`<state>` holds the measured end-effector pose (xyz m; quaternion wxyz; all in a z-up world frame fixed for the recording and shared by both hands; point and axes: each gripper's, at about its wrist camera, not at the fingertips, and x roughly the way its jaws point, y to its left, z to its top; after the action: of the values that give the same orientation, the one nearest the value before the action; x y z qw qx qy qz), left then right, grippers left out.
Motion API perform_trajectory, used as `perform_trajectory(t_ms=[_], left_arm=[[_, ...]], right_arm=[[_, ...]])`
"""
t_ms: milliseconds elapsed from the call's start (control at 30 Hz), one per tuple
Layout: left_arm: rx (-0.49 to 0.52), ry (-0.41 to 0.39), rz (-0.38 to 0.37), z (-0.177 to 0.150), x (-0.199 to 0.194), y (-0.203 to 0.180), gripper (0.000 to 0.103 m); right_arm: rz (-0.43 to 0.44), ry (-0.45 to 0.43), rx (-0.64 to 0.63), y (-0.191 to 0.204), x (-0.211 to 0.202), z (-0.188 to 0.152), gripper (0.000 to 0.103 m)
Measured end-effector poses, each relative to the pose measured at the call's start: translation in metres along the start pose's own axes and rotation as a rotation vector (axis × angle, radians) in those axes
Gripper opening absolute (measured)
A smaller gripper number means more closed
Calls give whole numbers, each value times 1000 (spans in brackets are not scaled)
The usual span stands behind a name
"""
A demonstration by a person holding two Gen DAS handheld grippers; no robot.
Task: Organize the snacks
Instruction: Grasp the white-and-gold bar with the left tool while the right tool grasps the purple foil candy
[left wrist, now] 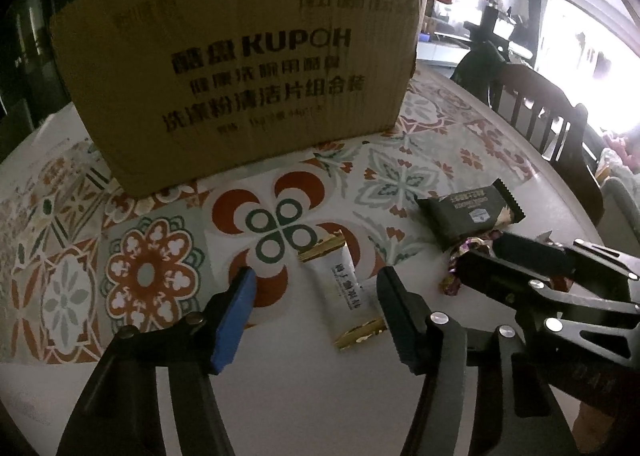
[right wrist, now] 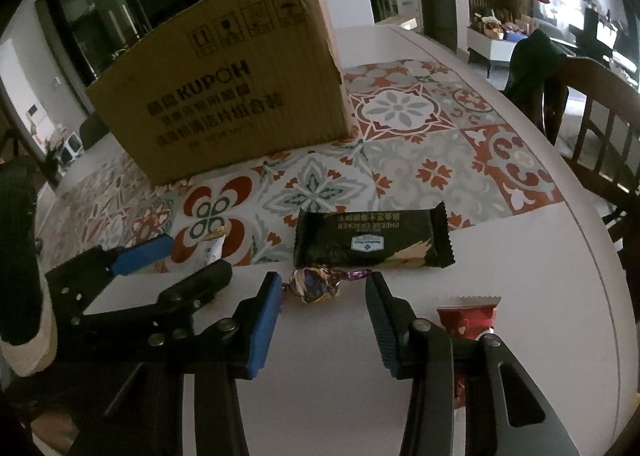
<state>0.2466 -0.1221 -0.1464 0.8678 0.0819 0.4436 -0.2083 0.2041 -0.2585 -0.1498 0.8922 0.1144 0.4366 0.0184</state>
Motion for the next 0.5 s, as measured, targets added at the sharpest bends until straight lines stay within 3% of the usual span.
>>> perform_trajectory(t_ms=[233, 333, 400, 500], left_arm=[[9, -17, 30, 0, 2, -1, 54], [6, -26, 35, 0, 1, 1, 40], [1, -30, 34, 0, 2, 2, 28], [-2, -34, 30, 0, 1, 3, 21]], right_arm=[[15, 7, 6, 0, 7, 3, 35], [29, 10, 7, 1, 10, 2, 27], [23, 5, 1, 3, 10, 2, 27], [18, 1, -5, 5, 9, 1, 27]])
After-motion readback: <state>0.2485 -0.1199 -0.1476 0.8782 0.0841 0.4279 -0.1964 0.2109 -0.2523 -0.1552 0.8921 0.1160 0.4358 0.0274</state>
